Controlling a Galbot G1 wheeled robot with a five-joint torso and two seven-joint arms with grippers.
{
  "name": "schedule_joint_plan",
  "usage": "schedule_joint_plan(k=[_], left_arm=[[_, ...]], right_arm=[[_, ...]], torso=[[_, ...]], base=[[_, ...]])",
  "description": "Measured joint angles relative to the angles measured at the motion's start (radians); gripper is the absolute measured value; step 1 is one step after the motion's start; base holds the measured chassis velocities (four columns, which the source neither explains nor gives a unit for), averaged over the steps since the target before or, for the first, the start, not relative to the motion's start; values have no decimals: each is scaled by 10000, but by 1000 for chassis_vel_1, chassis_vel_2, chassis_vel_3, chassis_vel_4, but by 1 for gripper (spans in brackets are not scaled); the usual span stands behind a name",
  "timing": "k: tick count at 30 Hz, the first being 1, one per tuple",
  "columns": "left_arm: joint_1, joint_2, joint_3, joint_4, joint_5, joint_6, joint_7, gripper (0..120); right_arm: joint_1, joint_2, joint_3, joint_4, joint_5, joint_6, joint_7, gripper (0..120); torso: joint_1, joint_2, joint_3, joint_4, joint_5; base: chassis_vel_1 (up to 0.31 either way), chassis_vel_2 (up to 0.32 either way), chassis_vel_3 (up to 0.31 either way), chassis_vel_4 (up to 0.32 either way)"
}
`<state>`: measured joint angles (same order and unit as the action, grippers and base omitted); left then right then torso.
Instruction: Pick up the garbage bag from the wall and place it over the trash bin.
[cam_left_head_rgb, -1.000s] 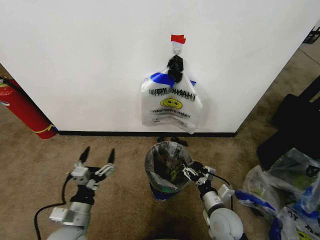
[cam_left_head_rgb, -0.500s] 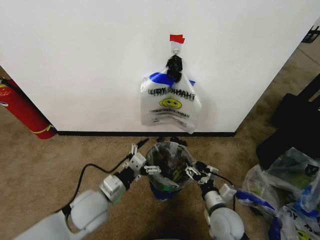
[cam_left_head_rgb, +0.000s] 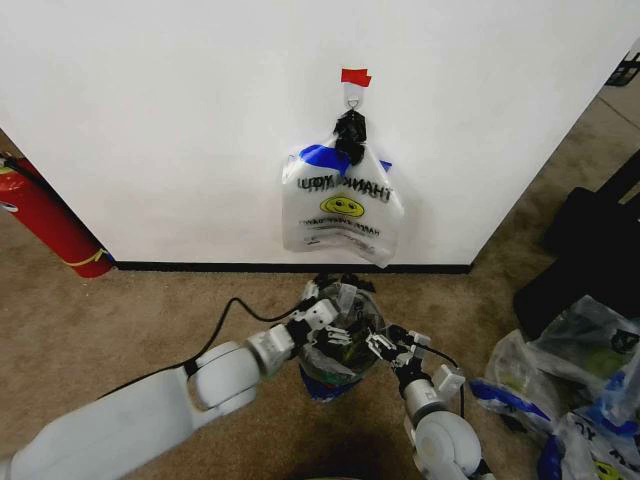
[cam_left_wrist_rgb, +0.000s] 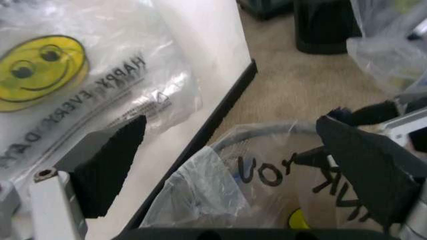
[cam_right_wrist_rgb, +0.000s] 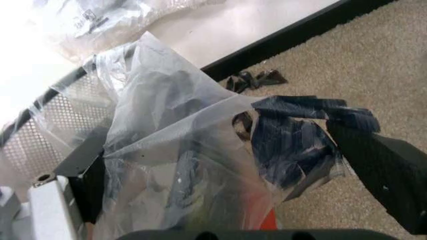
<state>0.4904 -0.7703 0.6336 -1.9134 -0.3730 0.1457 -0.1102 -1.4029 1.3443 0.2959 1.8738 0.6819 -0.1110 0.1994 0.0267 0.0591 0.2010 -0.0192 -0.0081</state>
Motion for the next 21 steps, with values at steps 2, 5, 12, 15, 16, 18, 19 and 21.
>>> schedule_joint_plan(k=[2,5,12,15,16,18,19,21], left_arm=[[-430,-109,411,220,-36,165,62,100],[-994,-302,855,583,-111,366,77,100],[-1755,-749,1390,1375,-136,683,-5,100],[-2036,-1015,1614,1734,-187,733,-10,100],[-2092,-1074,1661,1782,-209,741,-11,100],[-2219,-1192,1783,1861,-270,764,-10,100],[-2270,-1230,1859,1907,-278,770,-11,100],[-2308,-1264,1927,1965,-277,770,-11,100]], right_arm=[[-22,-1,0,3,-49,1,-10,100],[-24,-3,-19,-7,-141,20,-38,100],[1,-22,-79,3,-174,25,-68,100],[1,-99,-83,24,-184,24,-81,100],[1,-115,-83,29,-184,24,-81,100],[0,-152,-66,37,-184,23,-82,100],[-3,-168,-62,39,-183,23,-82,100],[-6,-179,-61,44,-183,22,-81,100]], torso=[[-1,0,0,1,3],[-1,0,0,-2,0],[-1,0,0,0,2],[-1,0,-1,0,1],[-1,0,-1,1,2],[-1,0,-1,-2,1],[-1,0,-1,-2,2],[-1,0,-1,-1,3]], base=[[0,0,0,0],[0,0,0,0],[0,0,0,0],[0,0,0,0],[0,0,0,0],[0,0,0,0],[0,0,0,0],[0,0,0,0]])
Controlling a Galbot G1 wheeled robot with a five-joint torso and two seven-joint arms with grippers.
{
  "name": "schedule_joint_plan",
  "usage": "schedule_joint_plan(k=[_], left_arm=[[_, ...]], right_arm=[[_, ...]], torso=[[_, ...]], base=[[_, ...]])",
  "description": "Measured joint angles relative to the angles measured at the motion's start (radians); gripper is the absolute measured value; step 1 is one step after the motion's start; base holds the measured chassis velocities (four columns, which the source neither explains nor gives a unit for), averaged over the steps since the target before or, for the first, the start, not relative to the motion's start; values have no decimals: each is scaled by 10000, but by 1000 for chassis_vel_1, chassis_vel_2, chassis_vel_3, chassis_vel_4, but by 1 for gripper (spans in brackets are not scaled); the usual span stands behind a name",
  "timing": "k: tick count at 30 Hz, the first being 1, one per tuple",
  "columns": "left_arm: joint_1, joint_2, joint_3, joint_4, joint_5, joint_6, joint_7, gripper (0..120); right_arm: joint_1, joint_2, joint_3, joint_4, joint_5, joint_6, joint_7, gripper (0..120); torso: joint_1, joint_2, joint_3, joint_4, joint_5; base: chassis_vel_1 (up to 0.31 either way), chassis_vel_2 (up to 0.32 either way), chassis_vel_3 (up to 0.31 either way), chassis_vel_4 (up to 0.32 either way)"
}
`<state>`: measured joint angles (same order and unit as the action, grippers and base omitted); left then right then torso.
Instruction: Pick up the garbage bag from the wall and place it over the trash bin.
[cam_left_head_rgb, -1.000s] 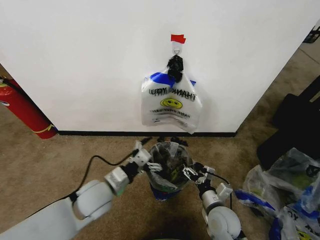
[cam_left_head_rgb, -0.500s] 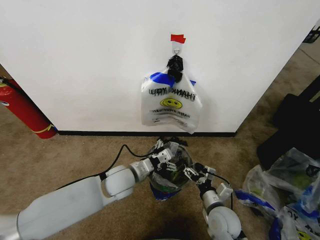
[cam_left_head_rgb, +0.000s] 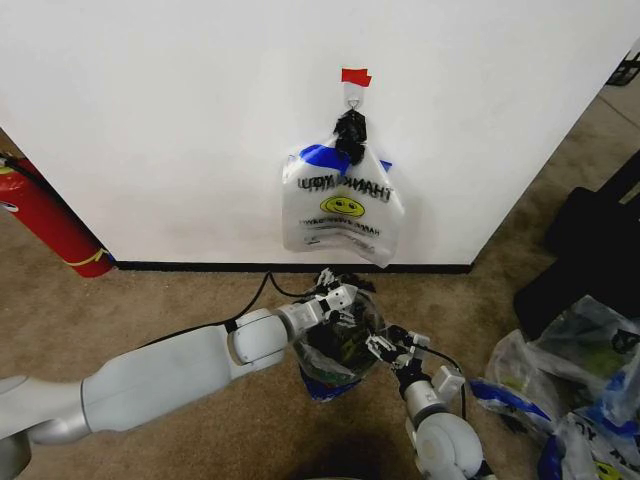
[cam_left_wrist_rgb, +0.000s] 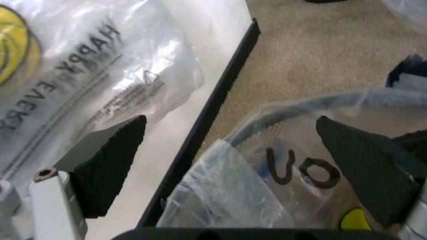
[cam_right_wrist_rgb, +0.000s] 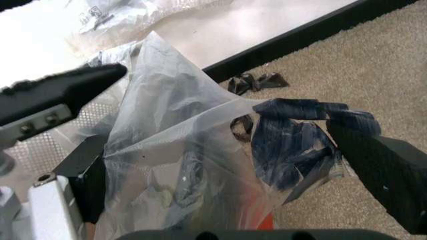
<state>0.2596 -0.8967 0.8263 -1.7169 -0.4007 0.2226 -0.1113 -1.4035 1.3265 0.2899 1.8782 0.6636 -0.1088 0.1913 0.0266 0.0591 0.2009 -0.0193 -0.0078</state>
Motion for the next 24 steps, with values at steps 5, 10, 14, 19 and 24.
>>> schedule_joint_plan(k=[5,10,14,19,24], left_arm=[[-130,-111,175,168,0,-12,-15,100],[-480,-269,436,340,-54,1,-2,100],[-710,-394,639,494,-149,24,13,100],[-841,-545,810,641,-215,32,12,100],[-849,-670,842,766,-207,33,4,100]], right_arm=[[-16,-23,-1,34,-42,-4,-1,100],[-46,-75,-40,34,-216,-4,-69,100],[-61,-117,-47,42,-288,-3,-94,100],[-90,-188,-47,90,-298,-1,-95,100],[-106,-241,-46,89,-360,14,-118,100]], torso=[[0,0,0,2,-1],[0,0,0,0,-1],[0,0,0,1,-1],[0,0,0,0,-2],[0,0,0,0,-2]], base=[[0,0,0,0],[0,0,0,0],[0,0,0,0],[0,0,0,0],[0,0,0,0]])
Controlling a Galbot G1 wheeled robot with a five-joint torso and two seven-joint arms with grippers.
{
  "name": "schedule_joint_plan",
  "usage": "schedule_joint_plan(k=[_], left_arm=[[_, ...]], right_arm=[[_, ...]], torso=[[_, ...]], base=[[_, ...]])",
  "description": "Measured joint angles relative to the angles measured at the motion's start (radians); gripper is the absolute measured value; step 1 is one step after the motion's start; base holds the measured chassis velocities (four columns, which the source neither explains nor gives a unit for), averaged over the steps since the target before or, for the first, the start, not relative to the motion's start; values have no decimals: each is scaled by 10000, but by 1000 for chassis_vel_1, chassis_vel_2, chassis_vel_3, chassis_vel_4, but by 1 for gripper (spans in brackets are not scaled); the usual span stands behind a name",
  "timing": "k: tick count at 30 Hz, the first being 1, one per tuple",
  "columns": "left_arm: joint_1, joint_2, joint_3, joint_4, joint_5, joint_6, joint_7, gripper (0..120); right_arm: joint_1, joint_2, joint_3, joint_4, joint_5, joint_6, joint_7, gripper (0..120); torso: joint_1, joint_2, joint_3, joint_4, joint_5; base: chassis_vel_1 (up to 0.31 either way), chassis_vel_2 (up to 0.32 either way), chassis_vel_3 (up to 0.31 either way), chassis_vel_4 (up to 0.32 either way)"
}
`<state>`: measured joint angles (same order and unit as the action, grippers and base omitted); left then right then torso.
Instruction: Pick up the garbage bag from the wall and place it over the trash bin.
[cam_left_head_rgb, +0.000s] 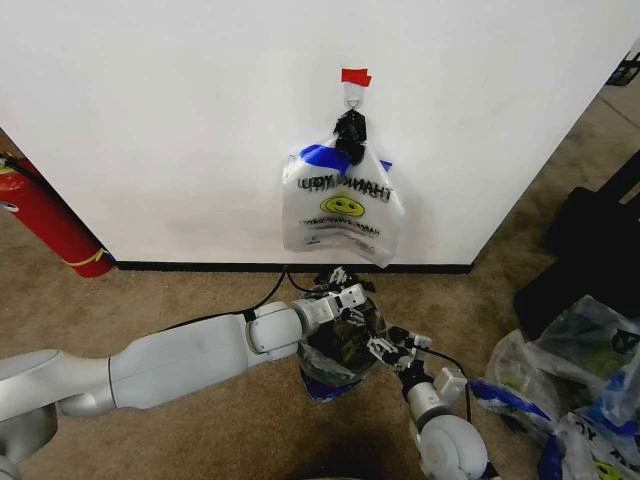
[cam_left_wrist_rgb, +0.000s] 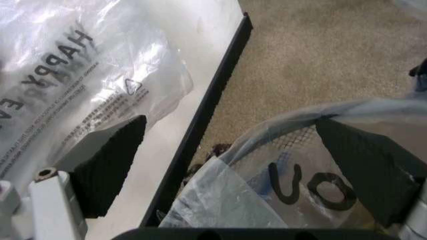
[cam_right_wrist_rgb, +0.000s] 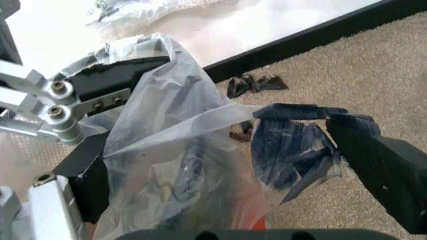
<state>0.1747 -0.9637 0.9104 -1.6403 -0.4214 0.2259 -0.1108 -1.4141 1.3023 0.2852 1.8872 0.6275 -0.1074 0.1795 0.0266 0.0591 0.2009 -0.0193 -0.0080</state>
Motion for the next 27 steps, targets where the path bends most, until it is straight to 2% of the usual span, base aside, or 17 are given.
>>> schedule_joint_plan(k=[19,27], left_arm=[[-36,-242,83,280,8,31,-22,100],[61,-35,-118,-4,-64,79,-197,100]], right_arm=[[-131,-193,-143,-81,-1179,491,-587,100],[-360,-201,-154,135,-1515,718,-769,100]], torso=[[0,0,0,0,0],[0,0,0,-1,-1]], base=[[0,0,0,0],[0,0,0,0]])
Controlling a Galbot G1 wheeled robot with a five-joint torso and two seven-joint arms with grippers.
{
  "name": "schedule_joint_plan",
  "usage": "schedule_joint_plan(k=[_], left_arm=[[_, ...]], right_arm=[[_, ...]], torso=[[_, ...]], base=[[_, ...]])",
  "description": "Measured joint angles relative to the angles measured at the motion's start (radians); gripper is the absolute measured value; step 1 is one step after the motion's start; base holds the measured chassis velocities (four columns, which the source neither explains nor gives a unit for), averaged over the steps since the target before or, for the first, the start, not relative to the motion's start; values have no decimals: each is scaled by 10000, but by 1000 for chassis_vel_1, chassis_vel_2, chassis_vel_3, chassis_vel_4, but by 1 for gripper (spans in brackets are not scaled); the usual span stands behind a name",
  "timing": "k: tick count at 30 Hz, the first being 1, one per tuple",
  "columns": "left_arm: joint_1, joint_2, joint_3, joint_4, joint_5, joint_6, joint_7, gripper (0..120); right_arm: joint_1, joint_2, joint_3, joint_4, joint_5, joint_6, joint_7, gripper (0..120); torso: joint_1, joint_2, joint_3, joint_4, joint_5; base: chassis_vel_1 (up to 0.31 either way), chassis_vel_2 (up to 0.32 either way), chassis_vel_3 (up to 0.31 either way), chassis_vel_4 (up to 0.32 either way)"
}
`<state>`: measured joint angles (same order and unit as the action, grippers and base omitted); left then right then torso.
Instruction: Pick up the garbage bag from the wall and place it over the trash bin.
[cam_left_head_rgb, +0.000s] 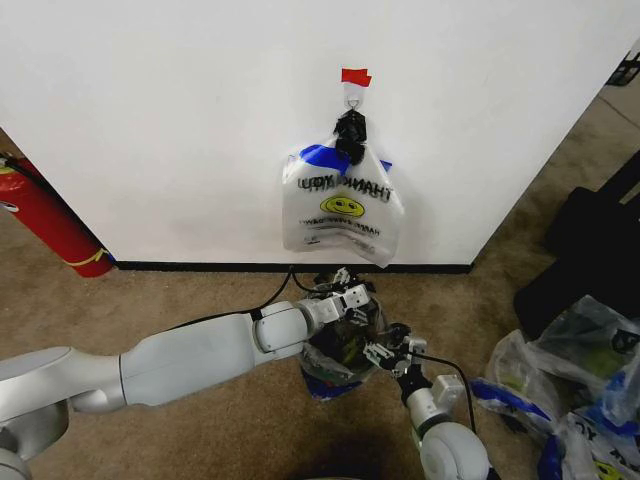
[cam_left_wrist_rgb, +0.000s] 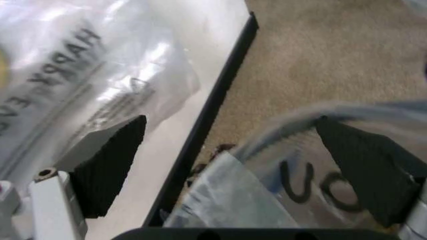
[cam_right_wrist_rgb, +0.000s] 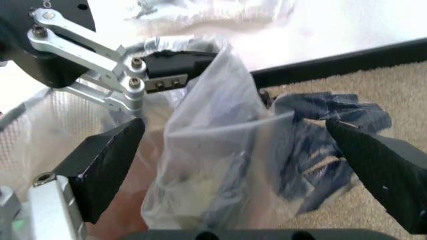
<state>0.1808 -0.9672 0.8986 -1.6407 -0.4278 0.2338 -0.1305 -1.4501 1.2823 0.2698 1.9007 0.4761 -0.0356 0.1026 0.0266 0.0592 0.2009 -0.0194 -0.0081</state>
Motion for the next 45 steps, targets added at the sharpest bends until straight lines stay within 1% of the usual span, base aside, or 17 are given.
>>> schedule_joint_plan(k=[9,14,16,18,21,23,25,27,28,29,31,33,34,36,38,41,45], left_arm=[[313,960,-565,-1571,-998,306,-532,100],[648,1148,-1157,-2080,-1322,314,-763,100],[1462,1284,-2298,-2627,-1876,93,-1255,100],[2335,1362,-3208,-2965,-1977,-401,-1774,100],[3476,1376,-4076,-3194,-1869,-1133,-2208,100],[4725,1260,-5301,-3328,-1764,-1728,-2381,100],[6043,1135,-6875,-3488,-1623,-2189,-2383,100],[6237,1114,-7111,-3519,-1605,-2254,-2378,100],[7247,1001,-8294,-3718,-1558,-2600,-2318,100],[7865,897,-8985,-3824,-1456,-2843,-2251,100],[9005,692,-10279,-3925,-1173,-3387,-2030,100],[10228,430,-11571,-4068,-1121,-3872,-1822,100],[10228,430,-11571,-4068,-1121,-3872,-1822,100],[11475,62,-12743,-4276,-1362,-4507,-1532,100],[12697,-359,-13732,-4595,-1750,-5095,-1089,100],[14283,-1037,-14809,-5058,-1612,-5707,-639,100],[15116,-1724,-15365,-5361,-926,-6119,-375,100]], right_arm=[[-394,-35,484,570,-80,343,-277,100],[-612,-152,694,703,-283,675,-789,100],[-774,-155,806,787,-645,1161,-916,100],[-914,-48,935,840,-958,1556,-888,100],[-1160,137,1261,1000,-1238,1860,-811,100],[-1473,343,1681,1260,-1360,2124,-656,100],[-1723,479,2092,1521,-1504,2268,-531,100],[-1765,504,2168,1575,-1542,2309,-501,100],[-1901,589,2434,1834,-1682,2412,-352,100],[-1974,648,2538,1978,-1741,2440,-250,100],[-2193,782,2759,2330,-1897,2592,-16,100],[-2462,928,2902,2582,-2004,2752,60,100],[-2462,928,2902,2582,-2004,2752,60,100],[-2803,1103,3062,2876,-2115,2942,17,100],[-3215,1211,3249,3143,-2231,3118,-349,100],[-3652,1304,3260,3634,-2429,3278,-578,100],[-3838,1454,3084,4097,-2852,3313,-475,100]], torso=[[-2,2,-1,2,0],[-2,2,0,0,1],[-2,2,-1,-2,2],[-2,2,-1,4,2],[-2,2,-1,6,0],[-2,2,-2,-3,-2],[-1,2,-1,-2,-2],[-1,2,-1,-2,-3],[-2,2,-2,8,0],[-2,2,-2,0,5],[-1,2,-2,-1,-4],[-1,2,-2,3,3],[-1,2,-2,3,3],[-2,2,-2,7,-3],[-1,2,-2,-2,-3],[-2,2,-3,4,4],[-2,2,-2,8,2]], base=[[0,0,0,0],[0,0,0,0],[0,0,0,0],[0,0,0,0],[0,0,0,0],[0,0,0,0],[0,0,0,0],[0,0,0,0],[0,0,0,0],[0,0,0,0],[0,0,0,0],[0,0,0,0],[0,0,0,0],[0,0,0,0],[0,0,0,0],[0,0,0,0],[0,0,0,0]])
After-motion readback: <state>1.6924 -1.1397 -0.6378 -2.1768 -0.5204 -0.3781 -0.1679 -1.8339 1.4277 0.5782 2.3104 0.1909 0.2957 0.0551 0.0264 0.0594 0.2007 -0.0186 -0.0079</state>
